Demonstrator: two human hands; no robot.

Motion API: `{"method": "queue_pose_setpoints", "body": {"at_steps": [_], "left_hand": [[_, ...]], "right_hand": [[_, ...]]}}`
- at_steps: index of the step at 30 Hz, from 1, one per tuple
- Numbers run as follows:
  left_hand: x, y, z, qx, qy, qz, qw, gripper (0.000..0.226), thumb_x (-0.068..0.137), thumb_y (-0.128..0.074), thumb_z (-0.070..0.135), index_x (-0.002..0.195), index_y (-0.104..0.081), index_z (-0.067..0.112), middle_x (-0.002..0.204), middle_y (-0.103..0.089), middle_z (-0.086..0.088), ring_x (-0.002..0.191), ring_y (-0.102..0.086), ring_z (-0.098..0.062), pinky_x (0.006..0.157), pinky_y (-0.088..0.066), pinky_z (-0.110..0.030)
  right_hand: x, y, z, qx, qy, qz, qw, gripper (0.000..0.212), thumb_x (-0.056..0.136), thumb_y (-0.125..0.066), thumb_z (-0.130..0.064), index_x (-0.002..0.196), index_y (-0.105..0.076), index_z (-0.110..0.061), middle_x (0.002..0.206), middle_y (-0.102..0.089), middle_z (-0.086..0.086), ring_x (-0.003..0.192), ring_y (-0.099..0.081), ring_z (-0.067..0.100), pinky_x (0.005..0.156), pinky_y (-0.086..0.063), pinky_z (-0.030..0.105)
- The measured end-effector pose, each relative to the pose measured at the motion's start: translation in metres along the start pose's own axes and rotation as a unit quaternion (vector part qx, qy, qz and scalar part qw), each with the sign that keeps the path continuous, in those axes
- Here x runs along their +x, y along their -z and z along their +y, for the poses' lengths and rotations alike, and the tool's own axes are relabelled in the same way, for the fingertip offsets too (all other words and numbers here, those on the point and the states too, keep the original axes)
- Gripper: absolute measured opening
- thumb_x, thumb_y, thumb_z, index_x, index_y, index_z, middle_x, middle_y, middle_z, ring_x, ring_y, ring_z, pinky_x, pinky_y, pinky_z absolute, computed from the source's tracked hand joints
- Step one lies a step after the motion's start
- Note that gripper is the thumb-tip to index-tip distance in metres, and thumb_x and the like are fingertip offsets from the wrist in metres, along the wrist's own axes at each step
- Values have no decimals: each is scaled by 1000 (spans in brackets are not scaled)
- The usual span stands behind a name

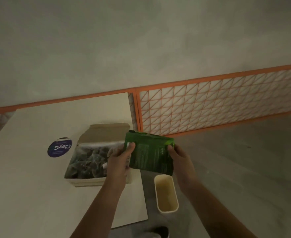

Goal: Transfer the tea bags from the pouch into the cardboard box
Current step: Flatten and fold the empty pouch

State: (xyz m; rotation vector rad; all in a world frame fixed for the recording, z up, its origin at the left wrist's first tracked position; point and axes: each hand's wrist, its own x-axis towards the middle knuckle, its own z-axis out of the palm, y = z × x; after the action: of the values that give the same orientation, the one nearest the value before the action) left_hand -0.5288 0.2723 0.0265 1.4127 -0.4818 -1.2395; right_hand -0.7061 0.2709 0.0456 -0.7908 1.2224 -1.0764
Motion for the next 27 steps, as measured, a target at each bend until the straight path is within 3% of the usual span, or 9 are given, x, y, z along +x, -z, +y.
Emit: {"method": "queue_pose_setpoints", "body": {"at_steps": [3,5,7,14,16,19,23,26,27], "left_hand": [[2,-21,-12,159,-52,-64,984,25,94,-61,44,107,-70,25,100,-76,1,89,-72,-13,74,-59,-25],[7,-36,-18,228,-72,-78,968,29,103,-39,49,108,-59,29,97,-69,9,84,-65,-2,63,-50,-15],[18,-48,-22,258,-92,-74,959,32,104,-31,49,103,-56,30,95,-67,9,82,-64,1,62,-48,-13],[70,-63,-48,310,-141,-15,940,22,102,-37,52,90,-50,38,89,-66,5,79,-66,-7,71,-59,-35],[82,-67,-64,295,-125,-21,947,26,102,-37,55,99,-54,36,92,-68,4,81,-68,-9,69,-59,-34],[92,-79,-93,310,-70,-26,948,26,108,-32,39,105,-52,24,96,-65,1,84,-65,-8,66,-52,-23],[99,-87,-147,386,-4,-26,922,20,107,-31,40,95,-47,35,98,-63,1,90,-63,-10,83,-56,-36],[98,-94,-186,373,59,-16,926,26,110,-33,25,90,-49,29,91,-60,6,82,-57,-3,71,-47,-17],[96,-94,-197,378,76,-18,923,27,110,-34,22,90,-52,26,92,-60,7,81,-56,-3,75,-49,-18]], "right_hand": [[15,20,-2,-50,14,54,997,24,104,-38,-29,100,-61,-25,94,-67,2,86,-65,14,69,-56,33],[27,26,1,-83,15,81,993,29,104,-33,-35,92,-58,-25,96,-64,10,88,-65,22,77,-57,44],[38,28,5,-107,11,102,989,33,103,-32,-43,90,-57,-25,98,-64,16,91,-65,31,82,-56,55],[80,33,19,-144,4,115,983,41,98,-37,-52,94,-61,-19,88,-68,12,80,-70,24,70,-59,51],[89,39,27,-144,-2,105,984,35,99,-40,-46,95,-59,-17,89,-68,13,79,-71,23,66,-61,46],[100,56,41,-149,-19,97,984,15,101,-44,-29,96,-55,-21,92,-67,9,78,-69,18,55,-58,30],[106,82,64,-194,-57,118,972,11,102,-41,-23,106,-51,-22,93,-62,0,81,-64,13,55,-51,26],[108,103,85,-257,-75,99,958,8,99,-44,-20,104,-48,-25,89,-60,-5,77,-60,8,55,-45,23],[107,107,90,-279,-82,91,953,8,98,-46,-19,101,-47,-26,86,-59,-7,74,-58,6,54,-42,21]]}}
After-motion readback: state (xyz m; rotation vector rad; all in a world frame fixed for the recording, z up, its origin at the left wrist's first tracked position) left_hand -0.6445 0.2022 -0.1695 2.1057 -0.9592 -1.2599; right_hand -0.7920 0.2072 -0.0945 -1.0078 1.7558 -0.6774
